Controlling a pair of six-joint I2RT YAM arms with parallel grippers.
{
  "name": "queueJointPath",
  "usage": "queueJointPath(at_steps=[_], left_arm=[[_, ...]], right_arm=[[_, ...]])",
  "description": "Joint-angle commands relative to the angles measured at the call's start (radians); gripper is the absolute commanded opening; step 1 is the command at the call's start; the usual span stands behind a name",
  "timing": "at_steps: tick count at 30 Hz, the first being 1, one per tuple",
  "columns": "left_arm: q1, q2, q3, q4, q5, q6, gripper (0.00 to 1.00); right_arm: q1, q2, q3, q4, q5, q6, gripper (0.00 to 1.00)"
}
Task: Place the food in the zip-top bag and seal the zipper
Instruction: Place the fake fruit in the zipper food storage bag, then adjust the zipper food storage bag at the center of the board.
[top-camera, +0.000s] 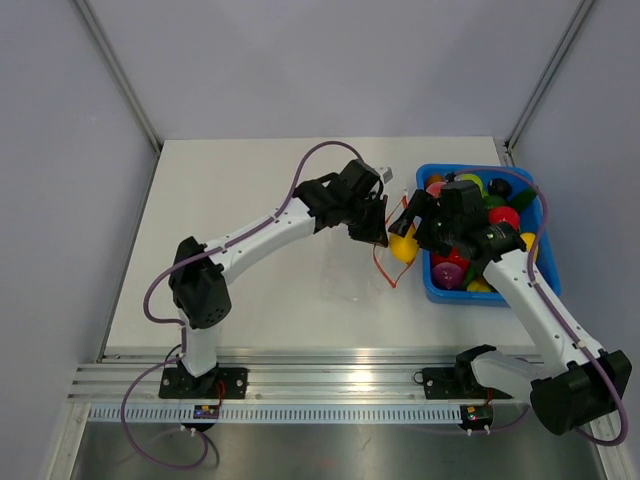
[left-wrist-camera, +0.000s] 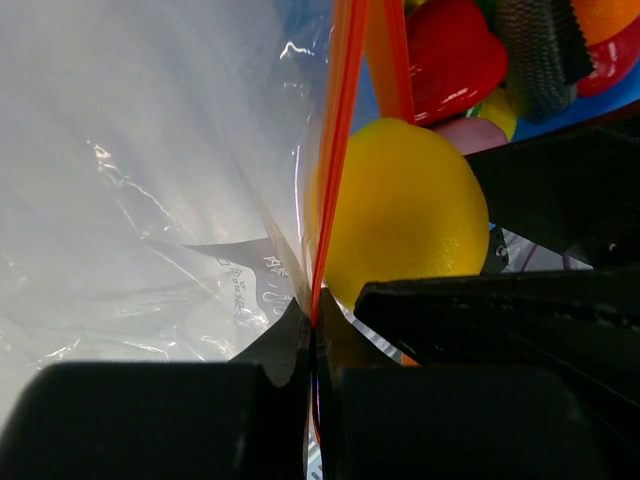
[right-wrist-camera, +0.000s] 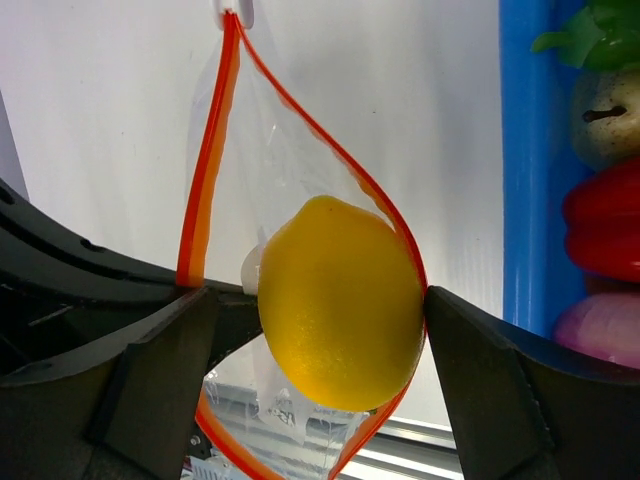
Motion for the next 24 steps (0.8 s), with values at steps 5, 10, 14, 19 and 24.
queueJointPath(at_steps=[5, 10, 14, 19, 24], left_arm=[[0.022, -0.075, -0.030, 0.092, 0.093, -0.021, 0.00], [0.025, -0.079, -0.041, 0.100, 0.115, -0.021, 0.00], [0.025, -0.098, -0.065, 0.112, 0.115, -0.021, 0.00], [0.034, -0.119, -0.084, 0.112, 0.115, -0.018, 0.00], [0.043, -0.142, -0.093, 0.112, 0.110, -0.016, 0.00]], right_arm=[[0.009, -0.069, 0.063, -0.049, 0.114, -0.024, 0.86], [0.007, -0.059, 0.054, -0.054, 0.099, -0.015, 0.78], [0.009, -0.082, 0.023, -0.046, 0.137, -0.003, 0.67], [0.009, -0.056, -0.003, -0.066, 0.154, -0.014, 0.69], [0.009, -0.017, -0.049, -0.025, 0.081, -0.018, 0.56]])
